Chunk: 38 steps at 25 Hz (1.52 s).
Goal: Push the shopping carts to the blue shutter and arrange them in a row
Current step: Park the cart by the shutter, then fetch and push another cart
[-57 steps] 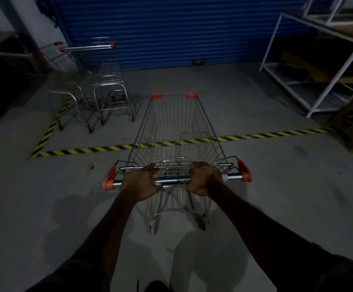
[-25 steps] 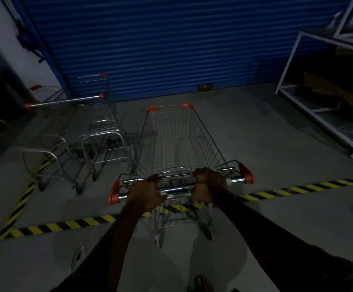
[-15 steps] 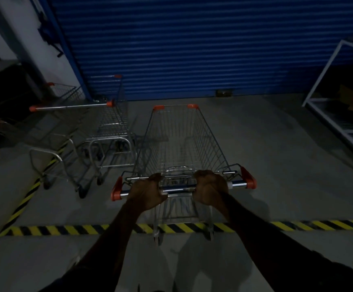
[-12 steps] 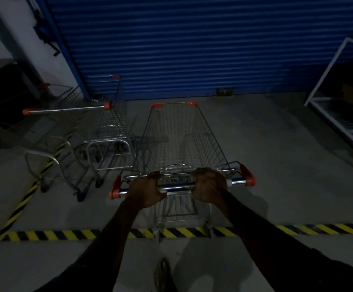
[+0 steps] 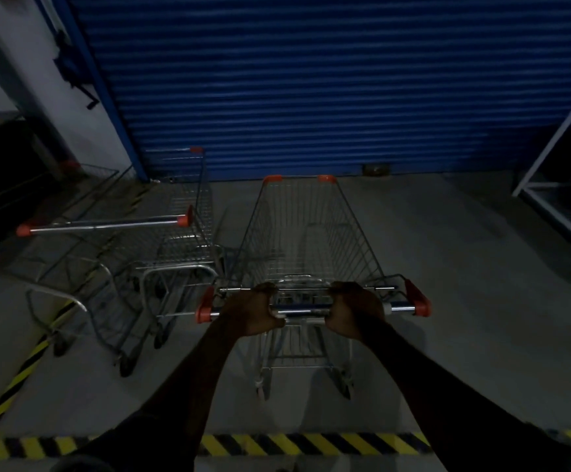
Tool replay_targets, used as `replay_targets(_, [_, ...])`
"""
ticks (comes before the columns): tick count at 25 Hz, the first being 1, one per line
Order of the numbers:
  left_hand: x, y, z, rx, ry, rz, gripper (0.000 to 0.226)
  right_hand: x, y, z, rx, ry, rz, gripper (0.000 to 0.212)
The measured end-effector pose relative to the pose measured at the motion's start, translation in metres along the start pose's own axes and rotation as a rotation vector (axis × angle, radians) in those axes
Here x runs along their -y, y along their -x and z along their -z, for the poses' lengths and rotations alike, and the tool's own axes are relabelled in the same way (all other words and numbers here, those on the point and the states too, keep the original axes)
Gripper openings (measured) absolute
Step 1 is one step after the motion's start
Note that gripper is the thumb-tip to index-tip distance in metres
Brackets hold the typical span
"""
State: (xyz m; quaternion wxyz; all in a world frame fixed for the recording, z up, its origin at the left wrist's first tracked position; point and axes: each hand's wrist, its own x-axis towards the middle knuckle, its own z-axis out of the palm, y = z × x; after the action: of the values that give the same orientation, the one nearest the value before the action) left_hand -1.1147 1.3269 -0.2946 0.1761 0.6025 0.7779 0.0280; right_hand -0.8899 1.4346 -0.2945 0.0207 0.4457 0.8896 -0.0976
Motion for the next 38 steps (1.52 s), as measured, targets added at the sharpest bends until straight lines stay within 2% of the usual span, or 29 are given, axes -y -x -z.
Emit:
replay_targets(5, [0.035,-0.069,0.027,-0.009,-0.027,-0.013,0.098,0.009,-0.08,0.004,0.0,-0.009,-0.046,0.068])
replay_targets(10, [0.065,-0.123,0.038,0.004,0.033,0.028,0.08,0.011,-0.142,0.004,-0.008,-0.063,0.013,0.066])
replay_targets(12, [0.069,-0.132,0.045,-0.03,-0.001,-0.02,0.078,0.008,-0.161,0.001,-0.035,-0.05,0.045,0.062])
replay_targets(16, [0.068,-0.144,0.053,-0.096,-0.054,0.013,0.085,0.001,-0.189,-0.005,-0.123,-0.027,0.141,0.058])
replay_targets(22, [0.071,-0.141,0.05,-0.199,-0.031,-0.09,0.074,0.004,-0.198,0.008,-0.066,0.112,0.119,0.045])
replay_targets(25, [0.07,-0.127,0.046,-0.301,0.096,-0.146,0.074,0.011,-0.184,0.01,-0.122,0.067,0.051,0.07])
replay_targets(28, [0.072,-0.119,0.046,-0.379,0.348,-0.172,0.068,0.014,-0.166,0.005,-0.177,-0.04,0.128,0.091])
replay_targets(33, [0.067,-0.097,0.039,-0.427,0.779,-0.196,0.053,0.017,-0.131,-0.003,-0.341,-0.154,0.214,0.077])
replay_targets(38, [0.056,-0.074,0.025,-0.538,0.847,-0.19,0.053,0.028,-0.094,0.001,-0.559,-0.454,0.097,0.049])
